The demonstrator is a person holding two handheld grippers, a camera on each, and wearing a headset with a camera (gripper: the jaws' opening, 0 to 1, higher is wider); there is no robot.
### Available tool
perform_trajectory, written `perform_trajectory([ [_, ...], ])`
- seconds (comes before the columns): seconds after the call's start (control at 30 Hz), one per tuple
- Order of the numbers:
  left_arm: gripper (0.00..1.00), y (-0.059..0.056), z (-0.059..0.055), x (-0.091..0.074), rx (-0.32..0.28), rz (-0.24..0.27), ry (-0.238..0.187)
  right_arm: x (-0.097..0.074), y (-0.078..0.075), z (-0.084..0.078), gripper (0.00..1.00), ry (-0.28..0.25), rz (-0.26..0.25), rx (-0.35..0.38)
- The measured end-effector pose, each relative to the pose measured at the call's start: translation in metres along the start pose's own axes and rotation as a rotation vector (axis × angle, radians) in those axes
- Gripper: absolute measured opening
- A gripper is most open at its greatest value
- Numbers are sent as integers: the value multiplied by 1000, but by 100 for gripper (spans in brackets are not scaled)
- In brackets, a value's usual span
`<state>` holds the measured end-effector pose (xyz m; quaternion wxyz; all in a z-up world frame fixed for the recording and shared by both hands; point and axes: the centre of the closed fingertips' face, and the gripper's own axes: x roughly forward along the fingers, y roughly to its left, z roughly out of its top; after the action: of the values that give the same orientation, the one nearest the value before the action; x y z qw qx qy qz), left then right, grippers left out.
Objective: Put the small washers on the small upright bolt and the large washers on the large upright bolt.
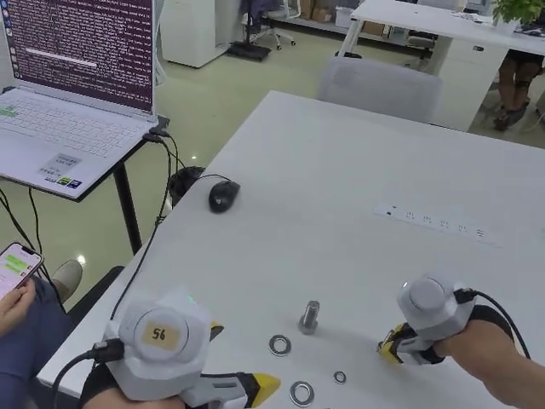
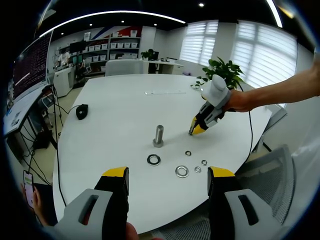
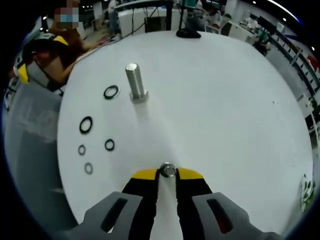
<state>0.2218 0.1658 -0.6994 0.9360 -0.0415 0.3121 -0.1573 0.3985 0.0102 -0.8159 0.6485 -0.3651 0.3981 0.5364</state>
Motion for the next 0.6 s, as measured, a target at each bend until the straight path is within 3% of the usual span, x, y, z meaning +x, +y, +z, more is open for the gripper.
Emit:
perform_trajectory([
  [0.3, 63, 5, 3, 0, 3, 4, -3, 5, 0, -5, 16, 5, -3, 28],
  [0.6, 63, 2, 4, -1, 8, -1, -10, 1, 0, -13, 22, -11, -10, 67],
])
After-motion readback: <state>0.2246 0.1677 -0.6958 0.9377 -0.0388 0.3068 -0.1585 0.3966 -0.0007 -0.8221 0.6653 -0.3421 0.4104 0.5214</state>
